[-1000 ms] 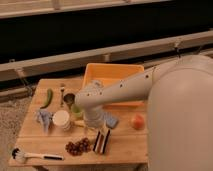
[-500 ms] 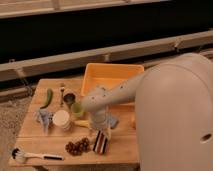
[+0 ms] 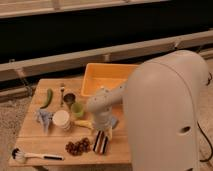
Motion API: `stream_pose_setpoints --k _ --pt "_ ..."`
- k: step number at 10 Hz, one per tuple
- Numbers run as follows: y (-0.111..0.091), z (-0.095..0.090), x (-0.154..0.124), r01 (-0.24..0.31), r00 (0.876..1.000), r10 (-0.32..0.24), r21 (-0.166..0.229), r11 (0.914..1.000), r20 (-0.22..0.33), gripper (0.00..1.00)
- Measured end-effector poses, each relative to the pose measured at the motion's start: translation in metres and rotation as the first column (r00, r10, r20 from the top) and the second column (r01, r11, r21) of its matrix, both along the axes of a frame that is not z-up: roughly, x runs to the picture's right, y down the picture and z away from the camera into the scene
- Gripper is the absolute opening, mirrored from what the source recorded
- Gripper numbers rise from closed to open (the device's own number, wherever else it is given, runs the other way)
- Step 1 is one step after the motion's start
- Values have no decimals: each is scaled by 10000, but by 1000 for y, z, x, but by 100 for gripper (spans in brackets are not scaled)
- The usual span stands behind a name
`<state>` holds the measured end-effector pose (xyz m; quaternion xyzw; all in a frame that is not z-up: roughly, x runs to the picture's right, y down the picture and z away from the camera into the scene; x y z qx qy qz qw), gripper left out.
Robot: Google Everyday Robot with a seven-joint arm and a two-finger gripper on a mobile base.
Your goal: Place sponge in metal cup
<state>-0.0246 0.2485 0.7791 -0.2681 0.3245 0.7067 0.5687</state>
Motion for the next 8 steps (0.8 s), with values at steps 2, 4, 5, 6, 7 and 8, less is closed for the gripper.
stream_pose_setpoints --k 2,4,5,6,7,8 --pt "3 5 6 -122 9998 122 30 9999 -144 65" --pt "5 11 7 -183 9997 184 82 9998 -187 63" --pt "5 14 10 -233 9995 235 97 9997 -206 57" --pt "6 17 11 -304 9994 306 103 9995 -180 47" --pt "7 19 11 -400 9991 401 127 9991 -131 39" --pt "7 20 14 -552 9984 554 155 9984 -74 29"
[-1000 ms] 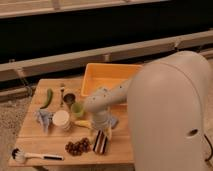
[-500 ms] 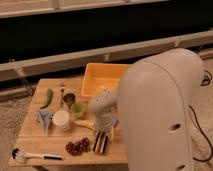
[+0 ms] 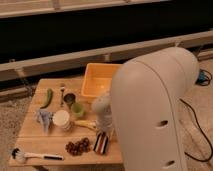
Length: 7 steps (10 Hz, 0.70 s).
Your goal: Place sponge in metal cup
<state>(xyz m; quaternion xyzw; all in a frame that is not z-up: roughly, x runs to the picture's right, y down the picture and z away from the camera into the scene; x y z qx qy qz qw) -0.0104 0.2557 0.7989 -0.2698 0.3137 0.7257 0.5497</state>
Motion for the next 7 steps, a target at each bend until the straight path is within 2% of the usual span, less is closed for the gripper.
stream_pose_setpoints --k 1,3,7 --pt "-1 -1 1 -82 10000 82 30 10000 51 17" --pt "-5 -7 1 -130 9997 127 135 9998 210 1" --pt "-29 -35 -5 -154 9960 118 400 9991 885 0"
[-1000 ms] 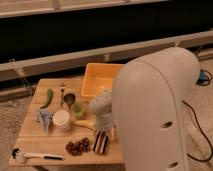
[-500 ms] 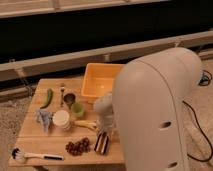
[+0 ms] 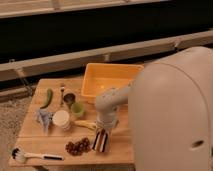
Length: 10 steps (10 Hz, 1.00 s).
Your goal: Place sponge in metal cup
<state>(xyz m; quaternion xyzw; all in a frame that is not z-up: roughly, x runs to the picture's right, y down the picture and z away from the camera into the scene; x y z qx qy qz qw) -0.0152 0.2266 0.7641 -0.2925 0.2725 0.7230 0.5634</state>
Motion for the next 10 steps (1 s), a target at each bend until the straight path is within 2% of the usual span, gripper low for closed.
stream_pose_setpoints --k 1,4,7,10 --pt "-29 -18 -5 178 9979 -203 409 9990 623 0" --pt "-80 -32 -23 547 9866 -738 1310 9899 1455 0" --pt "-136 -26 -47 990 9680 -1478 2326 9675 2028 0" --pt "-186 -15 -63 1243 9512 -2041 3181 9399 2313 0"
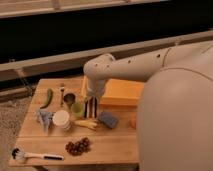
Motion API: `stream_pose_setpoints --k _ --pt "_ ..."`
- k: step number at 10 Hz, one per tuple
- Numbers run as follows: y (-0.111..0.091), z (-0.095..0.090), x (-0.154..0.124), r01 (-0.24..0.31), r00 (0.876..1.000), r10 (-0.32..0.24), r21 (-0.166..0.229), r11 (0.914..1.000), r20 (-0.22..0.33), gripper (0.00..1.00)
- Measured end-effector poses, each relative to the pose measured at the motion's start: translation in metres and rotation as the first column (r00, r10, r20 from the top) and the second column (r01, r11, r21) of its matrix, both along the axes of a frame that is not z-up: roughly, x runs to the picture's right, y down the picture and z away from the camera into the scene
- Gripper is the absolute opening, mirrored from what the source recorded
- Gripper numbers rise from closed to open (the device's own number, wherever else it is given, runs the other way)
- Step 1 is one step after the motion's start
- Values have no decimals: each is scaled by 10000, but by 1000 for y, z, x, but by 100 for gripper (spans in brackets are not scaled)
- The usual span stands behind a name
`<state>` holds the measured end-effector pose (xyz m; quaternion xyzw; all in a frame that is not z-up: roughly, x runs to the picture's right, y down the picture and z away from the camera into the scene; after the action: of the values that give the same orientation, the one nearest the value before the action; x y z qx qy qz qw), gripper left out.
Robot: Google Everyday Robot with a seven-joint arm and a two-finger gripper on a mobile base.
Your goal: Place sponge in metal cup
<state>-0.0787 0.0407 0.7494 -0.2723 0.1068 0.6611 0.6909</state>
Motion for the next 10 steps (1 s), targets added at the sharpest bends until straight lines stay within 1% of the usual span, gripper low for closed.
stream_pose_setpoints --k 2,3,4,7,10 --pt "-32 -1 -9 23 9995 -38 440 9990 328 0" --pt "-48 -1 -22 53 9983 -93 683 9976 573 0" --pt "-58 0 -31 104 9971 -166 835 9965 741 0" --pt "-74 10 -58 235 9925 -381 1246 9919 1164 0" --pt "-80 19 -84 292 9820 -569 1528 9878 1800 0"
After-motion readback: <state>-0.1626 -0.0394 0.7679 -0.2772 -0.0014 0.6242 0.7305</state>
